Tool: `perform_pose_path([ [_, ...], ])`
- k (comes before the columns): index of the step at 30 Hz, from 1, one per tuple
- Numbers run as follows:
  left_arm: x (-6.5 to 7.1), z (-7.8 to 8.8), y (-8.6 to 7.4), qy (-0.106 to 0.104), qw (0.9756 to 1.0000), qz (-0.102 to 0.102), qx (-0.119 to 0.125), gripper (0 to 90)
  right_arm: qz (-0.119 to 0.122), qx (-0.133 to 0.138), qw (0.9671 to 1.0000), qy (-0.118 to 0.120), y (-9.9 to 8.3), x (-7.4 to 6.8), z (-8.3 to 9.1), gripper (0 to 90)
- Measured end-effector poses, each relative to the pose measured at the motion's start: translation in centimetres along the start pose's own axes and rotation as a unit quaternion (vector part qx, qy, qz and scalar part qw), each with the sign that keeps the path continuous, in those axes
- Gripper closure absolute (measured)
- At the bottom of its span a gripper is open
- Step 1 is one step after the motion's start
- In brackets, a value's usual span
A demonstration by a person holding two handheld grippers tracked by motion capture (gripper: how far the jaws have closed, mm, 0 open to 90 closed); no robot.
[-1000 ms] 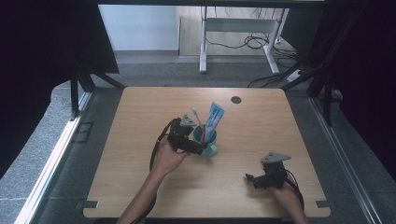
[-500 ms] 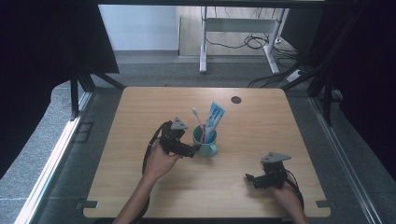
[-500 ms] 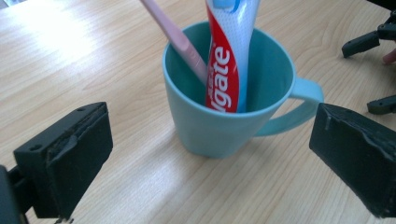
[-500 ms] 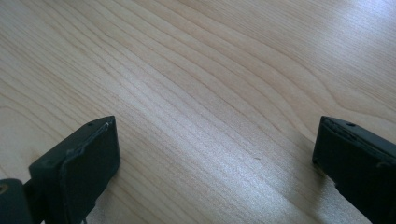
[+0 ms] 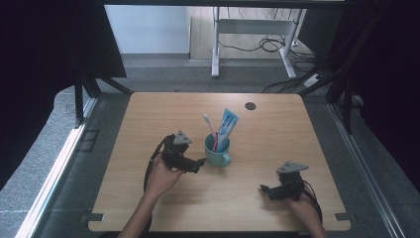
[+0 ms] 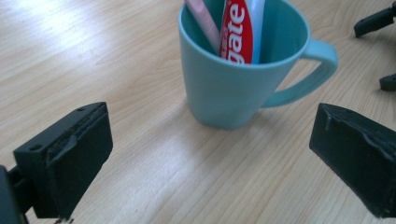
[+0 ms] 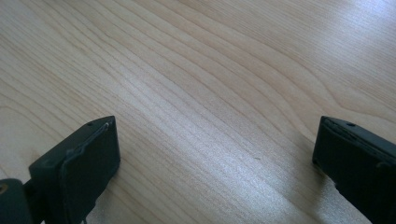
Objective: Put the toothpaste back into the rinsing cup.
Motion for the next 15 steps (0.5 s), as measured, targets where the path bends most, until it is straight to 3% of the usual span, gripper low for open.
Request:
perform_pose_path([
  [15, -0.6, 1.1, -3.0, 0.005, 0.9997, 0.023, 0.01, 0.0, -0.001, 0.001, 1.0, 0.0, 0.0, 0.0, 0.0, 0.2],
])
Point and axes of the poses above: each handheld gripper's, and its own axes: z roughly backward along the jaws, y roughly out of its top, x roughly to its right, the point moved 8 cm from there along -z, roughly forward along the jaws, and after that the axes turned 2 degrees about -z, right-handed, at the moved point
